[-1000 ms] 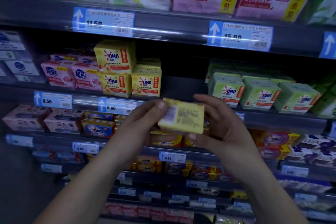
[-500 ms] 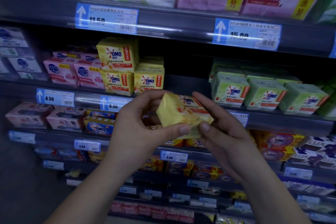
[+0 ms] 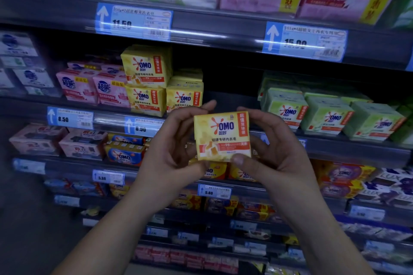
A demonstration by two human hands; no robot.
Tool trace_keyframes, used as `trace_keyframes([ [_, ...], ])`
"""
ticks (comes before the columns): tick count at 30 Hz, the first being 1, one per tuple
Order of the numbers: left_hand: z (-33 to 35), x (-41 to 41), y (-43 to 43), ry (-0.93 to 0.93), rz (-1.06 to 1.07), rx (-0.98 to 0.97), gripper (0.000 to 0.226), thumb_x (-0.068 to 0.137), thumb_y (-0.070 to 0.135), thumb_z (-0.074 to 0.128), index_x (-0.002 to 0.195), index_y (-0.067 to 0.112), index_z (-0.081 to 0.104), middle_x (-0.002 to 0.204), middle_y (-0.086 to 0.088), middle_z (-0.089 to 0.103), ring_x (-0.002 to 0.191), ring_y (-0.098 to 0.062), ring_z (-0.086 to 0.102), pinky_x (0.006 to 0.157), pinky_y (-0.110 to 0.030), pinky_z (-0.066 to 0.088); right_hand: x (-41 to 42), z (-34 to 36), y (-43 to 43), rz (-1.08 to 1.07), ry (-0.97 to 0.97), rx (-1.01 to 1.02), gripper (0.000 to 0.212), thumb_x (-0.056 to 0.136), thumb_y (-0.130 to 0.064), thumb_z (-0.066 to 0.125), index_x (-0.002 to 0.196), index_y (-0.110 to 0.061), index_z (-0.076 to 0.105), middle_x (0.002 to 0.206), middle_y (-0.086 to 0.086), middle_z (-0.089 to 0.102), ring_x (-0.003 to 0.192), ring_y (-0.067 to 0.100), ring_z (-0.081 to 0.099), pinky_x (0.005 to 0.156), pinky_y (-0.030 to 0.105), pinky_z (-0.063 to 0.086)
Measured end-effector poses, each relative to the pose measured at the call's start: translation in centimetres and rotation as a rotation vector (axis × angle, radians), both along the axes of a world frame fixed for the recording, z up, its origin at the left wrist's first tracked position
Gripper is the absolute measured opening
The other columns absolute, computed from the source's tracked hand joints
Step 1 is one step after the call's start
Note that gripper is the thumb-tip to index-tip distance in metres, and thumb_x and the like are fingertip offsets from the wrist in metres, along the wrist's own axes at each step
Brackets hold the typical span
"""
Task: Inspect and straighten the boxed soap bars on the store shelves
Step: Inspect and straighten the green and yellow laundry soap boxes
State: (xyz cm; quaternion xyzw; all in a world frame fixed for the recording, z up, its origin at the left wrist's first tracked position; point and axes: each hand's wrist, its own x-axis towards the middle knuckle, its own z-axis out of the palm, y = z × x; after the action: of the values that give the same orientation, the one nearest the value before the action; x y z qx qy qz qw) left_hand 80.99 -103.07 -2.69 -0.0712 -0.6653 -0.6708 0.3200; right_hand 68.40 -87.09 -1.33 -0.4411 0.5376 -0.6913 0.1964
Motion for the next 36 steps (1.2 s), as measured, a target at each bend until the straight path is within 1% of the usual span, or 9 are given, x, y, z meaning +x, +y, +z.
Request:
trace_keyframes([
  [4,-0.2,-0.1,-0.5,0.004,-0.016,0.025,0.061,0.078,-0.009,0.065,0.134,0.008,0.048,0.159,-0.006,0.047,0.133,-0.023,0.059,0.085,-0.030,0.058,0.1,-0.1,-0.2,-0.030,0.002,0.031,0.054,0.085,-0.019,0.077,0.134,-0.031,0.058,0.137,-0.017,0.065,0.118,0.015,0.069,0.082,0.030,0.061],
  [8,-0.3,0.0,-1.1,-0.070,0.013,-0.001,0.068,0.077,-0.015,0.064,0.140,0.007,0.052,0.155,-0.009,0.048,0.125,-0.025,0.061,0.084,-0.031,0.056,-0.3,-0.2,-0.6,-0.094,-0.065,0.195,0.035,0.091,-0.048,0.073,0.125,-0.043,0.066,0.112,-0.007,0.076,0.104,0.016,0.074,0.079,0.029,0.061],
  [11,0.1,0.2,-1.4,-0.138,0.078,-0.026,0.061,0.088,0.012,0.073,0.145,0.023,0.057,0.140,-0.007,0.060,0.120,-0.023,0.065,0.087,-0.037,0.060,-0.4,0.0,-1.5,-0.117,-0.142,0.165,0.045,0.080,-0.044,0.071,0.124,-0.037,0.066,0.108,-0.003,0.079,0.099,0.016,0.077,0.075,0.025,0.062],
  [14,0.5,0.0,-2.0,-0.171,0.302,-0.084,0.047,0.094,0.029,0.077,0.139,0.031,0.063,0.125,0.012,0.071,0.115,-0.009,0.070,0.085,-0.026,0.062,-0.3,0.6,-2.6,-0.111,-0.139,0.125,0.053,0.077,-0.039,0.073,0.128,-0.030,0.059,0.109,-0.008,0.080,0.094,0.007,0.076,0.071,0.015,0.057],
  [21,1.3,-0.3,-3.9,-0.143,0.404,0.051,0.049,0.088,0.027,0.078,0.135,0.024,0.063,0.120,0.003,0.077,0.114,-0.013,0.073,0.086,-0.031,0.063,-1.4,1.7,-5.7,-0.159,-0.015,0.126,0.043,0.074,-0.035,0.080,0.115,-0.038,0.068,0.106,-0.011,0.079,0.097,0.008,0.074,0.072,0.020,0.059],
  [25,1.3,0.0,-5.5,-0.152,0.467,0.171,0.027,0.098,0.011,0.071,0.124,0.016,0.068,0.112,-0.001,0.080,0.106,-0.018,0.076,0.080,-0.029,0.064,-3.3,3.0,-8.7,-0.301,0.007,0.031,0.037,0.083,-0.018,0.082,0.111,-0.034,0.065,0.102,-0.008,0.079,0.095,0.009,0.075,0.076,0.022,0.060],
  [27,1.0,0.3,-6.3,-0.175,0.498,0.164,0.020,0.100,0.004,0.065,0.117,0.012,0.070,0.105,-0.002,0.081,0.101,-0.018,0.077,0.077,-0.030,0.064,-4.3,3.7,-10.2,-0.327,-0.009,0.026,0.034,0.084,-0.014,0.083,0.106,-0.032,0.065,0.104,-0.005,0.078,0.097,0.012,0.076,0.082,0.029,0.061],
  [30,0.7,0.7,-7.3,-0.195,0.544,0.097,0.017,0.101,0.002,0.061,0.109,0.012,0.072,0.099,-0.002,0.081,0.096,-0.018,0.077,0.079,-0.034,0.064,-5.2,4.1,-11.9,-0.357,0.066,0.055,0.033,0.082,-0.016,0.087,0.102,-0.030,0.066,0.105,-0.007,0.078,0.097,0.007,0.076,0.080,0.024,0.060],
  [36,0.8,0.7,-9.6,-0.132,0.637,0.066,0.020,0.100,-0.002,0.060,0.099,0.014,0.072,0.089,0.001,0.077,0.084,-0.011,0.075,0.068,-0.022,0.058,-5.8,3.0,-13.1,-0.301,0.128,0.116,0.024,0.087,-0.021,0.083,0.100,-0.035,0.068,0.108,-0.012,0.078,0.103,0.002,0.074,0.084,0.018,0.059],
])
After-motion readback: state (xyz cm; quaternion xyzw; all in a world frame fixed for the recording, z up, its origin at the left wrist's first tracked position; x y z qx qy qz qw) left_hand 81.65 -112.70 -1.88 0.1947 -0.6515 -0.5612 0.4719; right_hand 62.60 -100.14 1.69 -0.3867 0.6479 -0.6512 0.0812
